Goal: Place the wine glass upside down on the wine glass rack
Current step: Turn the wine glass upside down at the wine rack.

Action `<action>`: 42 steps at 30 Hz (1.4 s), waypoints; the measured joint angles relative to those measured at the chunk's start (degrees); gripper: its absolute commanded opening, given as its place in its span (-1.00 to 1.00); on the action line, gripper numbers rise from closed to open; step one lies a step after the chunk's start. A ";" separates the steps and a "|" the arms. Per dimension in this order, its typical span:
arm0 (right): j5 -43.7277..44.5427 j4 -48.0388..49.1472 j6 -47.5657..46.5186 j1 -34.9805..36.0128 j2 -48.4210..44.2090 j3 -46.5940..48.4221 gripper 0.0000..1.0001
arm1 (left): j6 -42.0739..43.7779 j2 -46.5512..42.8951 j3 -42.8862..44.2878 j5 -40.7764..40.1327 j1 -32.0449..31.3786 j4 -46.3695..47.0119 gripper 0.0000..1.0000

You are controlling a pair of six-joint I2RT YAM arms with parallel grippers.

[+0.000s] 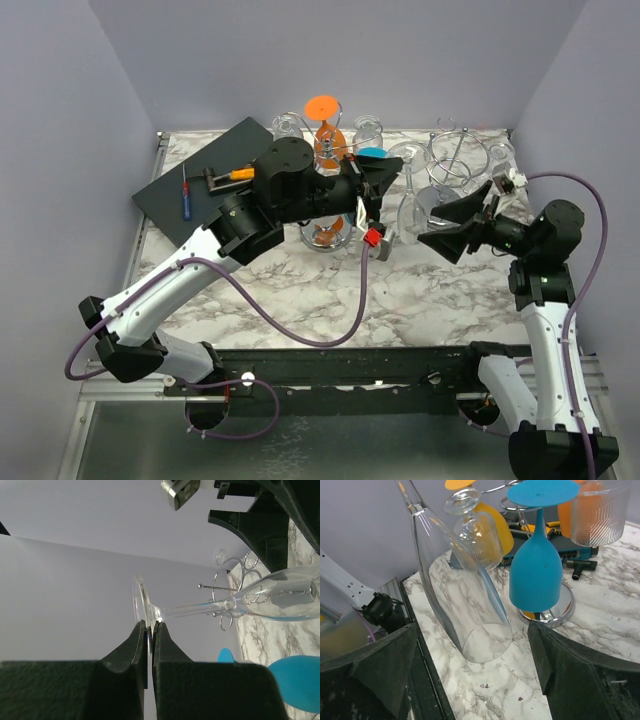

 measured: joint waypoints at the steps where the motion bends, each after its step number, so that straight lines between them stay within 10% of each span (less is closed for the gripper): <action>1: 0.04 0.55 -0.35 0.52 0.28 -0.81 1.00 | 0.07 0.48 0.00 0.09 0.00 0.11 -1.00; 15: 13.35 6.82 -8.17 10.51 1.27 -6.78 0.97 | 0.07 3.04 0.11 0.44 -0.42 1.14 -1.00; 25: 27.69 14.23 -13.38 18.36 0.76 -14.58 0.00 | -0.39 3.17 0.02 -0.17 -0.35 1.62 -1.00; 27: 28.76 15.61 -13.70 18.47 0.66 -14.71 0.05 | -0.42 3.02 -0.26 -0.22 -0.37 2.38 -1.00; 30: 29.42 16.44 -14.01 18.49 0.55 -14.71 0.97 | -0.42 2.62 -1.07 -0.33 -0.39 3.54 -1.00; 42: 29.55 9.18 -17.14 18.69 -5.07 -13.11 0.77 | -0.44 2.12 -3.78 -0.31 -0.57 2.58 -1.00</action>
